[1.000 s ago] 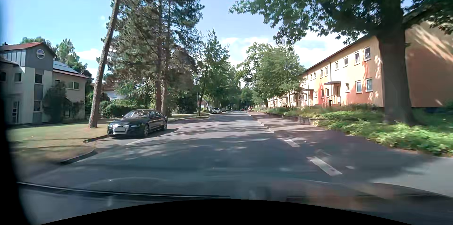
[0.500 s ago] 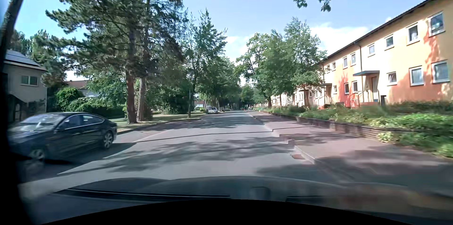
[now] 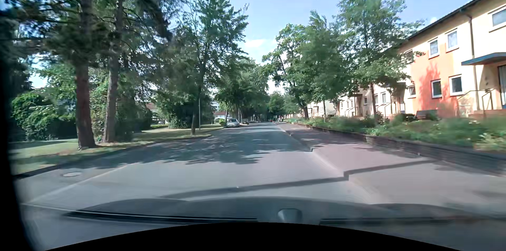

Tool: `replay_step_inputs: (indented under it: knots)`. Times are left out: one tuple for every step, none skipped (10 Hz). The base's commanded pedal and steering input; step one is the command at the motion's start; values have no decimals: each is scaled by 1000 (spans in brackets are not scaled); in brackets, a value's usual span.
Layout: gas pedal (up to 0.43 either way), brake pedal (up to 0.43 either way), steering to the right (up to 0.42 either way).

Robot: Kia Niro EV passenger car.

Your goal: Follow the waypoints while adhering to traffic rules and regulations

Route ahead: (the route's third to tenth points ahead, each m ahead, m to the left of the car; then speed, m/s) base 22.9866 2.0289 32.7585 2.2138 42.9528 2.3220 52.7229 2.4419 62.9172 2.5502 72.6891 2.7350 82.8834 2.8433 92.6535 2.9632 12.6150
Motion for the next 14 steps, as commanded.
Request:
replay_step_inputs:
  knots:
    - [150,6,4]
    - [150,6,4]
    - [150,6,4]
    - [150,6,4]
    - [150,6,4]
    - [150,6,4]
    - [150,6,3]
    - [150,6,4]
    - [150,6,4]
    - [150,6,4]
    - [150,6,3]
    - [150,6,4]
    - [150,6,4]
    - [150,6,3]
